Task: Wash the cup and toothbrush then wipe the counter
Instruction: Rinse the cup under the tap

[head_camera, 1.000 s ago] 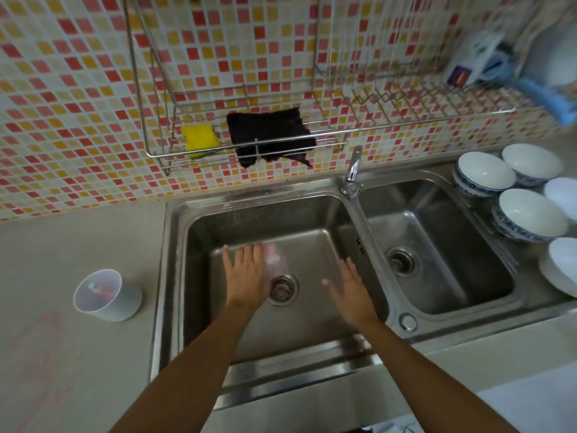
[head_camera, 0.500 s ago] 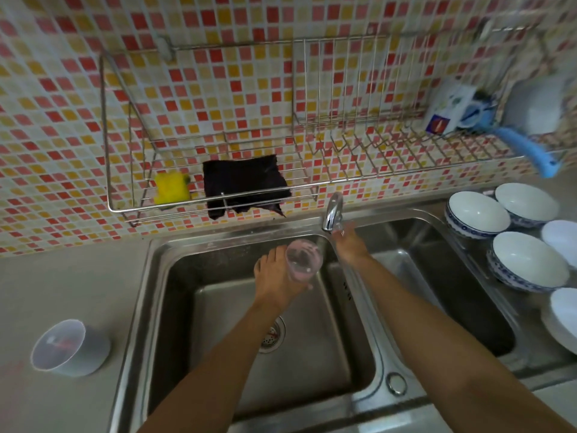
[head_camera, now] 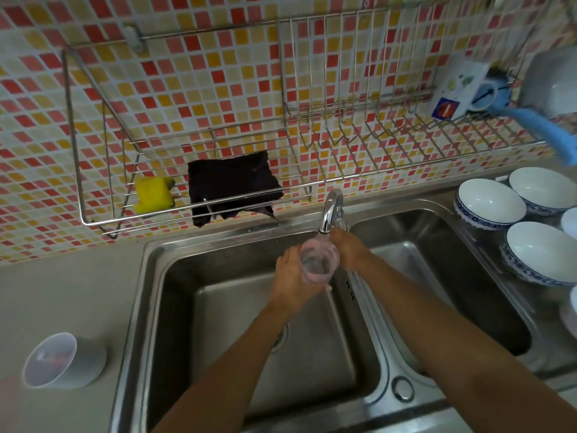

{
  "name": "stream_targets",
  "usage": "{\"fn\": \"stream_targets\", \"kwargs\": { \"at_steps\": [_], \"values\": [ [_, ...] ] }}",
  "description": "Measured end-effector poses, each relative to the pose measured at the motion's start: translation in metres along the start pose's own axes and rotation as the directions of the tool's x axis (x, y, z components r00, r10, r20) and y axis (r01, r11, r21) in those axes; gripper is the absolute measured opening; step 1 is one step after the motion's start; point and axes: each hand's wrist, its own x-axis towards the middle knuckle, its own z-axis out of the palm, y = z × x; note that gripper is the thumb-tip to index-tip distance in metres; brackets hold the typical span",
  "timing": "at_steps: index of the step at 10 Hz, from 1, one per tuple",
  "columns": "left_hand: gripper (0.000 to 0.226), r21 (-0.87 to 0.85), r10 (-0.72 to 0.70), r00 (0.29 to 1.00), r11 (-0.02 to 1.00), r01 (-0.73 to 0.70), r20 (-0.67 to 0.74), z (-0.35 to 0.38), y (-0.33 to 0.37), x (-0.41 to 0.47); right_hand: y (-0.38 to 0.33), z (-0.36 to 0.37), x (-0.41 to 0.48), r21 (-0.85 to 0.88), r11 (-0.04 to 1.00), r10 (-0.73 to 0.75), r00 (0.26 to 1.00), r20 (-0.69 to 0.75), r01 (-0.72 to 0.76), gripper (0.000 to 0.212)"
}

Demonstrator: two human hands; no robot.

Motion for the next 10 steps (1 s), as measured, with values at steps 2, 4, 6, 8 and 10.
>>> {"fn": "stream_targets", "kwargs": {
  "at_steps": [2, 4, 6, 8, 10],
  "values": [
    [0.092, -0.049, 0.006, 0.998, 0.999, -0.009, -0.058, 0.006, 0.003, 0.0, 0.011, 0.013, 0.016, -0.023, 0.997, -0.071, 0.997, -0.009, 0.071, 0.02],
    [0.092, -0.084, -0.006, 0.997, 0.996, -0.001, -0.081, 0.011, 0.003, 0.001, 0.018, 0.011, 0.018, -0.059, 0.996, -0.062, 0.997, -0.036, 0.06, 0.041],
    [0.093, -0.076, -0.009, 0.994, 0.997, 0.0, -0.106, 0.012, -0.001, 0.002, 0.016, 0.009, 0.029, 0.09, 0.995, 0.047, 0.988, -0.149, -0.034, 0.017],
    [0.091, -0.047, 0.015, 0.991, 0.999, -0.021, -0.134, 0.007, -0.005, 0.003, 0.03, 0.003, 0.026, 0.366, 0.931, 0.183, 0.862, -0.473, 0.003, 0.011],
    [0.089, -0.058, -0.005, 0.99, 0.998, -0.003, -0.144, 0.011, -0.007, 0.005, 0.035, 0.006, 0.028, 0.492, 0.871, 0.251, 0.858, -0.449, 0.003, 0.017]
  ]
}}
